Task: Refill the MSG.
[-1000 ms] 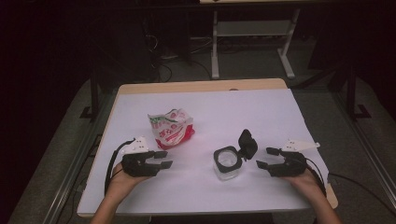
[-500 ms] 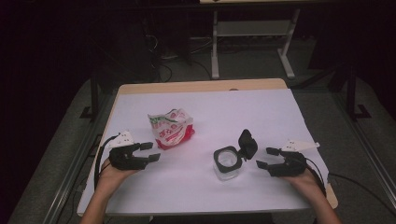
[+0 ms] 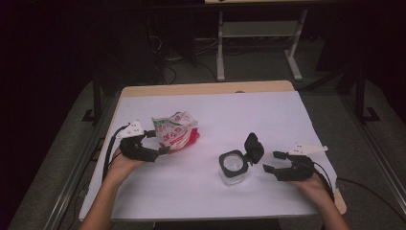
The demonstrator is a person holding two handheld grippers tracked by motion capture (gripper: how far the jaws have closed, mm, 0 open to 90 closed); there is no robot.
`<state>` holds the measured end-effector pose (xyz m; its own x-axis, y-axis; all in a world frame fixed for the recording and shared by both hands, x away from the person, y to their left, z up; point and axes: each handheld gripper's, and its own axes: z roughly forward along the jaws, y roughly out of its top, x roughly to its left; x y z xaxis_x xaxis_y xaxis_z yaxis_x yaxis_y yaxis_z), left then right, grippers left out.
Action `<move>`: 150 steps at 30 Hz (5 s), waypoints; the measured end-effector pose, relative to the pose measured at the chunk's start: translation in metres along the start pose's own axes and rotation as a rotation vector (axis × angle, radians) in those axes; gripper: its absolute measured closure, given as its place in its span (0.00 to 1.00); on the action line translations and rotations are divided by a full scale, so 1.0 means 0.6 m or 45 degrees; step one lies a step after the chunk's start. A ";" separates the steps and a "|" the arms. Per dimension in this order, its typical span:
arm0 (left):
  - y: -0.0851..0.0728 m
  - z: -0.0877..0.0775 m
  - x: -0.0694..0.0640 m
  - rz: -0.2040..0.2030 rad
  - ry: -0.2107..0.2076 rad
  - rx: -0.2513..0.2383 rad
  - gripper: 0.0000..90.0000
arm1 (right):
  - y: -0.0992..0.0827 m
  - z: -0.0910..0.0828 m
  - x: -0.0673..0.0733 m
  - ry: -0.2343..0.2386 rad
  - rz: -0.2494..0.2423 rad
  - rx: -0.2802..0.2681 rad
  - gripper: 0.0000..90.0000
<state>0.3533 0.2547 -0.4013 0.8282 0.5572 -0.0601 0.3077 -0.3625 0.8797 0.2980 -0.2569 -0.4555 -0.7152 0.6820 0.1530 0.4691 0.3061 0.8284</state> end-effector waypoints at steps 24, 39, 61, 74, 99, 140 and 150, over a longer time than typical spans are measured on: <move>-0.010 0.037 0.015 0.056 0.038 -0.033 0.59 | 0.000 0.000 -0.001 0.008 0.002 0.001 0.30; -0.010 0.035 0.019 0.046 0.048 -0.090 0.92 | 0.000 0.001 -0.001 0.005 0.006 0.008 0.30; -0.011 0.035 0.023 -0.017 0.056 -0.139 0.99 | 0.000 0.002 0.000 0.000 0.006 0.014 0.31; 0.017 0.007 0.004 -0.062 0.058 -0.138 1.00 | 0.000 0.001 -0.001 0.000 -0.005 0.011 0.31; 0.042 -0.050 -0.044 -0.123 -0.055 -0.166 1.00 | 0.010 -0.027 0.030 -0.028 -0.011 0.021 0.56; 0.092 -0.073 -0.106 -0.100 -0.196 -0.202 1.00 | 0.066 -0.036 0.195 0.295 -0.221 -0.052 1.00; 0.090 -0.074 -0.105 -0.112 -0.208 -0.207 1.00 | 0.102 0.004 0.223 0.300 -0.270 -0.065 1.00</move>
<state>0.2970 0.2336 -0.3291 0.8705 0.4482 -0.2033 0.3133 -0.1860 0.9313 0.2325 -0.1454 -0.3855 -0.8973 0.4322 0.0896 0.2744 0.3871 0.8803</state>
